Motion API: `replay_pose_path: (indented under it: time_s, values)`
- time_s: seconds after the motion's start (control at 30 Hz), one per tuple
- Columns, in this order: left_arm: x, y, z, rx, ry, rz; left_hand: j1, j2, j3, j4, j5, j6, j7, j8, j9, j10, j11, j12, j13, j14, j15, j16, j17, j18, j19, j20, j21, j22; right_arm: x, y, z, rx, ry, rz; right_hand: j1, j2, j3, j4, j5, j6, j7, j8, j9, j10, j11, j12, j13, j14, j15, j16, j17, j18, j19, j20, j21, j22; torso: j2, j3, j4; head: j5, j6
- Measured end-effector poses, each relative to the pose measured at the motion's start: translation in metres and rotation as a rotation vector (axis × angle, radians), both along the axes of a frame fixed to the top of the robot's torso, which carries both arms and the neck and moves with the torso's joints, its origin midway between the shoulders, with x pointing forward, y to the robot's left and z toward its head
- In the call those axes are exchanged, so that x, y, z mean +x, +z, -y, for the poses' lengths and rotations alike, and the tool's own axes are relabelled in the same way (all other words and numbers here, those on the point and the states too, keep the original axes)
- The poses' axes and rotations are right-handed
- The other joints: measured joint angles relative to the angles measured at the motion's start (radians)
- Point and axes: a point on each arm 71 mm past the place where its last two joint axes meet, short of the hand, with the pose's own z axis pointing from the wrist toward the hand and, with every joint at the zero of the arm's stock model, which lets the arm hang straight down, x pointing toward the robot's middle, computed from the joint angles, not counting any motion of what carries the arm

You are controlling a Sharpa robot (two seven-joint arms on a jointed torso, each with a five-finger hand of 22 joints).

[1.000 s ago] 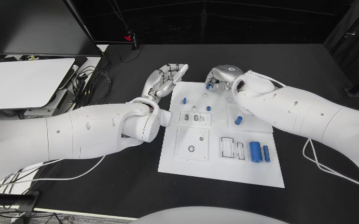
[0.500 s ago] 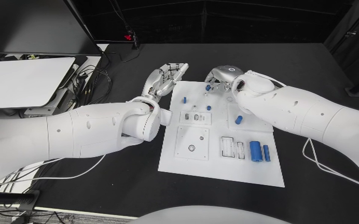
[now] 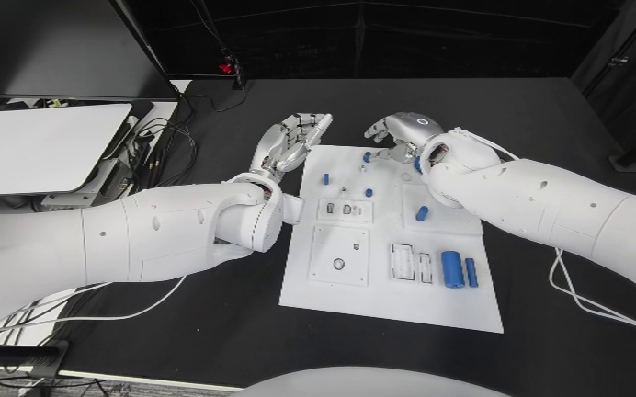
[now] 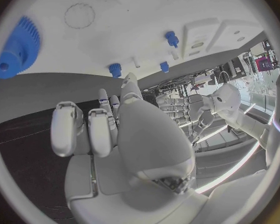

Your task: Assemble the parts on the task board

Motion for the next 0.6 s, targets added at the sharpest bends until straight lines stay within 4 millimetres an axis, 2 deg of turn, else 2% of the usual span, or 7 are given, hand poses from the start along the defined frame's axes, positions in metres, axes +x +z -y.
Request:
replay_pose_path:
  time_s: [0.07, 0.2, 0.3, 0.4, 0.6]
  values:
    - [0.0, 0.0, -0.001, 0.001, 0.002, 0.0, 0.0, 0.0, 0.0, 0.0, 0.0, 0.0, 0.0, 0.0, 0.0, 0.0, 0.0, 0.0, 0.0, 0.0, 0.0, 0.0, 0.0, 0.0, 0.0, 0.0, 0.0, 0.0, -0.006, 0.004, 0.01, 0.069, -0.004, -0.005, -0.007, 0.003, 0.002, 0.002, 0.0, 0.01, 0.021, 0.002, 0.001, 0.0, 0.0, 0.0, 0.0, 0.0, 0.0, 0.0, 0.0, 0.0, 0.002, 0.002, 0.0, -0.001, -0.001, -0.0003, -0.0006, -0.003, 0.001]
    - [0.0, 0.0, -0.003, 0.002, 0.005, 0.0, 0.0, 0.0, 0.0, 0.0, 0.0, 0.0, 0.0, 0.0, 0.0, 0.0, 0.0, 0.0, 0.0, 0.003, 0.003, 0.0, 0.0, 0.0, 0.0, 0.0, 0.0, 0.0, -0.017, 0.018, 0.036, 0.178, -0.021, -0.023, -0.026, -0.005, 0.005, 0.005, 0.0, 0.02, 0.031, 0.007, 0.002, 0.0, 0.0, 0.0, 0.0, -0.004, 0.004, -0.006, -0.011, 0.0, 0.0, 0.007, -0.004, -0.006, -0.004, -0.0022, -0.003, -0.014, 0.003]
    - [0.001, 0.0, -0.003, 0.003, 0.007, 0.001, 0.0, 0.0, -0.002, -0.002, 0.0, 0.0, 0.0, 0.0, -0.001, 0.0, 0.0, 0.0, 0.0, 0.003, 0.003, 0.0, 0.0, 0.0, 0.0, 0.0, 0.004, 0.0, -0.026, 0.029, 0.06, 0.236, -0.032, -0.031, -0.037, -0.016, 0.005, 0.005, 0.0, 0.02, 0.032, 0.007, 0.002, 0.0, 0.0, 0.0, 0.0, -0.004, 0.004, -0.006, -0.015, 0.0, 0.0, 0.007, -0.004, -0.006, -0.007, -0.0046, -0.0054, -0.025, 0.007]
    - [0.001, 0.0, -0.004, 0.004, 0.008, 0.001, 0.0, 0.0, -0.003, -0.003, 0.0, 0.0, 0.0, 0.0, -0.001, 0.0, 0.0, 0.0, 0.0, 0.003, 0.003, 0.0, 0.0, 0.0, 0.0, 0.0, 0.004, 0.001, -0.036, 0.035, 0.082, 0.262, -0.043, -0.038, -0.047, -0.025, 0.014, 0.004, 0.0, 0.017, 0.026, 0.007, 0.001, -0.006, -0.006, 0.0, 0.0, -0.002, -0.01, -0.006, -0.018, 0.0, 0.002, 0.001, -0.004, -0.006, -0.01, -0.0072, -0.0088, -0.036, 0.011]
    - [0.002, -0.001, -0.005, 0.005, 0.011, 0.001, 0.0, 0.0, -0.003, -0.003, 0.0, 0.0, 0.0, 0.0, -0.001, 0.0, 0.0, 0.0, 0.0, 0.003, 0.003, 0.0, 0.0, 0.0, 0.0, 0.0, 0.004, 0.001, -0.045, 0.037, 0.11, 0.256, -0.071, -0.04, -0.058, -0.037, 0.032, 0.006, 0.0, 0.008, 0.012, -0.004, -0.003, -0.009, -0.009, 0.0, 0.0, -0.002, -0.01, -0.012, -0.02, 0.0, 0.0, -0.004, -0.004, -0.007, -0.013, -0.01, -0.0152, -0.055, 0.017]
